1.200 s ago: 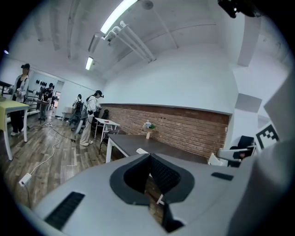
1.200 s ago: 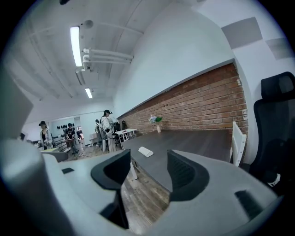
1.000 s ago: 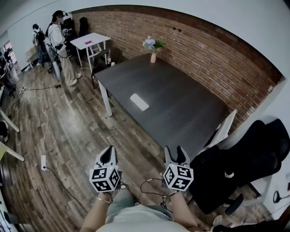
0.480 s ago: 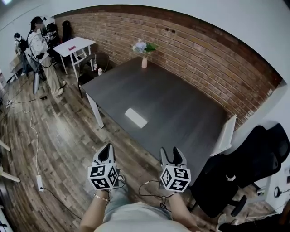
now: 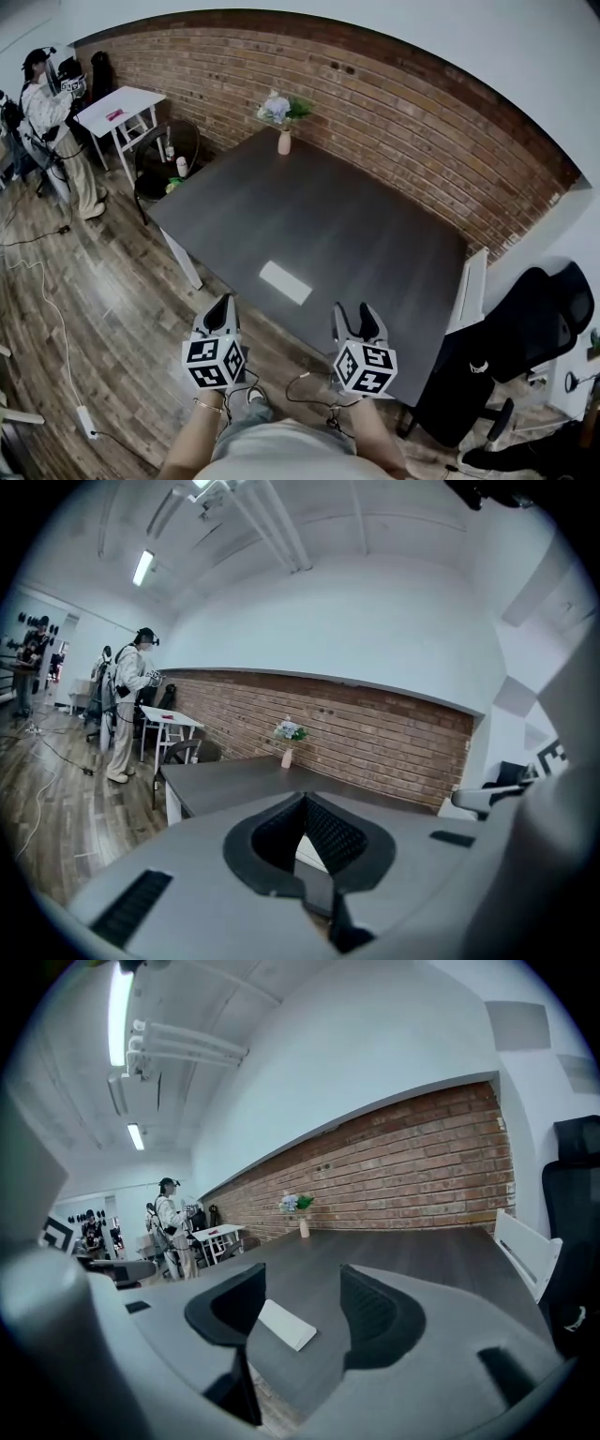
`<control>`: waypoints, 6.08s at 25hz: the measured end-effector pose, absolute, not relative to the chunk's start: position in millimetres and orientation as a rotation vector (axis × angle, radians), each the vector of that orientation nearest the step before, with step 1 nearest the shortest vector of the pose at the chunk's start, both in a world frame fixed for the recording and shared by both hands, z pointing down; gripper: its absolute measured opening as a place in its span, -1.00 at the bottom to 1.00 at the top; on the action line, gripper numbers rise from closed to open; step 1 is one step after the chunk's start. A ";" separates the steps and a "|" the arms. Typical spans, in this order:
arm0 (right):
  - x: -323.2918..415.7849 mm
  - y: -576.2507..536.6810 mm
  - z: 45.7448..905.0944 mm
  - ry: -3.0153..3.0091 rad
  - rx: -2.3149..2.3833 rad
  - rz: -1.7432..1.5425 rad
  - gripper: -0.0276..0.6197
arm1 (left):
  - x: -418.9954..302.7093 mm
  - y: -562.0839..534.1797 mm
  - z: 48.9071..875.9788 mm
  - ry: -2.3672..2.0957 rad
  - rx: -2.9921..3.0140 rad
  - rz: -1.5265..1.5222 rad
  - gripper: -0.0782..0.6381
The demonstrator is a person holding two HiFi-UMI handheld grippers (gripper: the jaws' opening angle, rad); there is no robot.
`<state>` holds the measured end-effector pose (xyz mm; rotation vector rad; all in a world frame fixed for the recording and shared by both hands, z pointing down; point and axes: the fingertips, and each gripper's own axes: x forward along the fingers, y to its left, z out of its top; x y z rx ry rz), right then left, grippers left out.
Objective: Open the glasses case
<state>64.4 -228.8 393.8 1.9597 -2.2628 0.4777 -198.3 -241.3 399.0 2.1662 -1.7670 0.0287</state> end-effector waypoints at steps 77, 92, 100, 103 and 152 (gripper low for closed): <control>-9.4 -346.7 638.1 -2.060 1.448 0.599 -0.02 | -128.6 -415.2 646.1 -1.176 2.268 0.778 -0.77; -5.1 -357.0 640.8 -1.981 1.462 0.489 0.00 | -125.7 -420.3 646.9 -1.121 2.267 0.783 -0.77; 2.3 -365.4 627.7 -1.996 1.495 0.458 -0.01 | -125.2 -421.0 647.9 -1.105 2.262 0.800 -0.77; 5.7 -372.0 616.7 -2.007 1.525 0.454 -0.03 | -126.1 -420.9 648.2 -1.102 2.256 0.806 -0.77; 85.5 -319.4 372.8 -2.026 2.144 0.350 -0.91 | -188.1 -371.2 342.4 -1.679 2.376 -0.011 -0.77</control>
